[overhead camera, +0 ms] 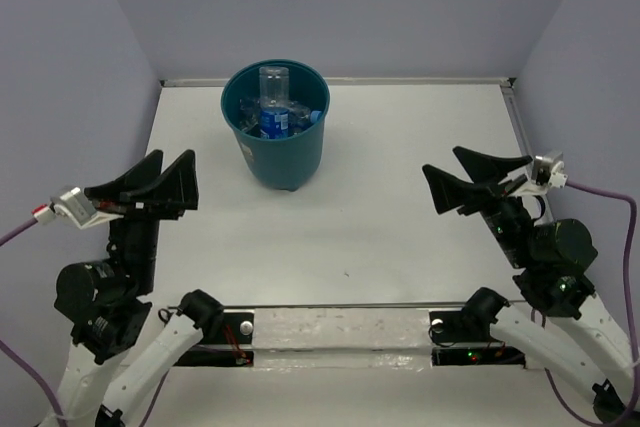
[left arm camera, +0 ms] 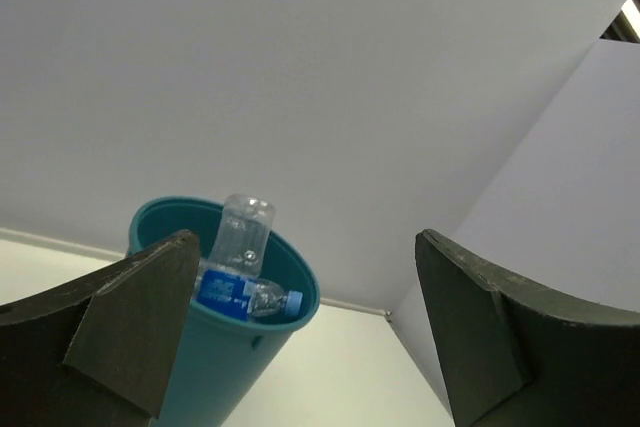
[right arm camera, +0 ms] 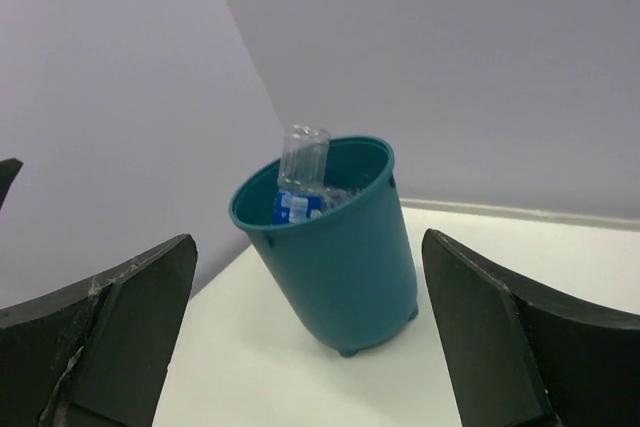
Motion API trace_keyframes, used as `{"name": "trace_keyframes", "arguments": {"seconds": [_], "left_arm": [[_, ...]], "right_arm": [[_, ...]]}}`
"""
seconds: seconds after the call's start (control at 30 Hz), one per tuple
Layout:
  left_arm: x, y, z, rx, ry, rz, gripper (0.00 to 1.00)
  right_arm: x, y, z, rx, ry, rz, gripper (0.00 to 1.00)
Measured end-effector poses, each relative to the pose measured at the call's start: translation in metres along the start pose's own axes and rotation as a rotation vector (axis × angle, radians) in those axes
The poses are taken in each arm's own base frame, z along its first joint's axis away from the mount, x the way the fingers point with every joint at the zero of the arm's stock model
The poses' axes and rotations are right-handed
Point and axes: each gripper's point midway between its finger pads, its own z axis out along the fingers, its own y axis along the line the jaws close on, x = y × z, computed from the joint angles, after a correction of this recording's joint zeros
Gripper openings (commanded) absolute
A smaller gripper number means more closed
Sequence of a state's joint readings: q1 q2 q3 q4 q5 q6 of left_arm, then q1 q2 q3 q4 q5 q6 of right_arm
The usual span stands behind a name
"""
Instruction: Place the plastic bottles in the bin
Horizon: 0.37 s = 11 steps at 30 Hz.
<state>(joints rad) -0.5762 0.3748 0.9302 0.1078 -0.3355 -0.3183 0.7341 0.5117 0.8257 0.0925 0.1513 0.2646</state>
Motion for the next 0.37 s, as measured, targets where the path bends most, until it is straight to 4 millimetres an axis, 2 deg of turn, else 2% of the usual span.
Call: {"name": "trace_keyframes", "arguments": {"seconds": [0.07, 0.13, 0.2, 0.3, 0.37], "left_arm": [[0.005, 0.016, -0.023, -0.026, 0.003, -0.010, 0.99], [0.008, 0.027, -0.038, -0.042, -0.002, -0.015, 0.99], [0.011, 0.037, -0.051, -0.060, -0.006, -0.017, 0.99], [0.017, 0.045, -0.059, -0.074, -0.002, -0.012, 0.99], [0.023, 0.047, -0.059, -0.086, 0.020, 0.002, 0.99]], "right_arm": [[0.010, -0.009, -0.018, 0.019, -0.003, 0.002, 1.00], [0.028, -0.023, -0.036, 0.051, 0.000, 0.007, 1.00], [0.042, -0.032, -0.045, 0.076, 0.014, 0.010, 1.00], [0.061, -0.041, -0.047, 0.113, 0.059, 0.005, 1.00], [0.064, -0.042, -0.042, 0.120, 0.074, -0.001, 1.00]]}}
